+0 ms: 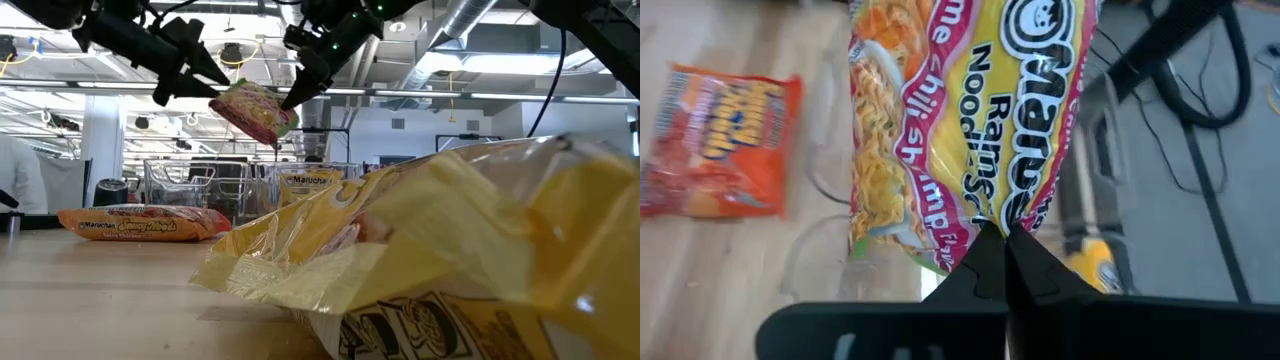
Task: Sort Maruchan noodles
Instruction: Put the green noodle pack into the left transparent bin
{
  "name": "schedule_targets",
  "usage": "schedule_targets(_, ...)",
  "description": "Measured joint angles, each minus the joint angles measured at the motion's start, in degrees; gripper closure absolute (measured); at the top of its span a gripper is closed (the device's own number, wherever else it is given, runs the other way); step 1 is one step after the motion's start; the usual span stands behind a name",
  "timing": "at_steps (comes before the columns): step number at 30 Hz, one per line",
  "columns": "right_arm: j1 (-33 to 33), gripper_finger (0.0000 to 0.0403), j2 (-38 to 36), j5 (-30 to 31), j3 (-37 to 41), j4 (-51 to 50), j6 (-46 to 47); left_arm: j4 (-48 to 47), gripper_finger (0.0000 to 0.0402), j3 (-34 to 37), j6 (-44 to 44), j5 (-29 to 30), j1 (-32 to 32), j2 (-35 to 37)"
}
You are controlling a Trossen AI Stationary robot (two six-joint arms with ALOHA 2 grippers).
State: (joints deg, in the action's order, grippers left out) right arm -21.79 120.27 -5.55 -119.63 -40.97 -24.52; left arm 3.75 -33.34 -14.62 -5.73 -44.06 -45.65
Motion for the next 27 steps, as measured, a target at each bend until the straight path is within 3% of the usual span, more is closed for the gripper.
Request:
schedule_targets(7,-0.9,0.04,0.0,0.1,0.0,-0.9,-0.7,4.3,0.0219,-1.0,-6.2,-14.0,-8.2,-3.2)
schedule_targets(13,-0.6,0.04,0.0,0.0,0.0,-0.8,-6.2,3.5,0.0219,-5.6,-7.3,-22.6,-10.4,-6.7)
schedule_targets(16,-0.6,0.0401,0.0,0.0,0.0,-0.8,-7.9,-3.3,0.0219,-10.7,-5.5,-24.0,-10.3,-8.6)
schedule_targets(23,0.0,0.0401,0.0,0.0,0.0,-3.5,-9.3,-29.0,0.0219,-25.6,5.7,-23.7,-10.3,-15.0)
schedule_targets(27,1.4,0.0401,0.0,0.0,0.0,-5.5,-11.7,-37.0,0.0219,-32.1,8.3,-23.9,-10.3,-18.1)
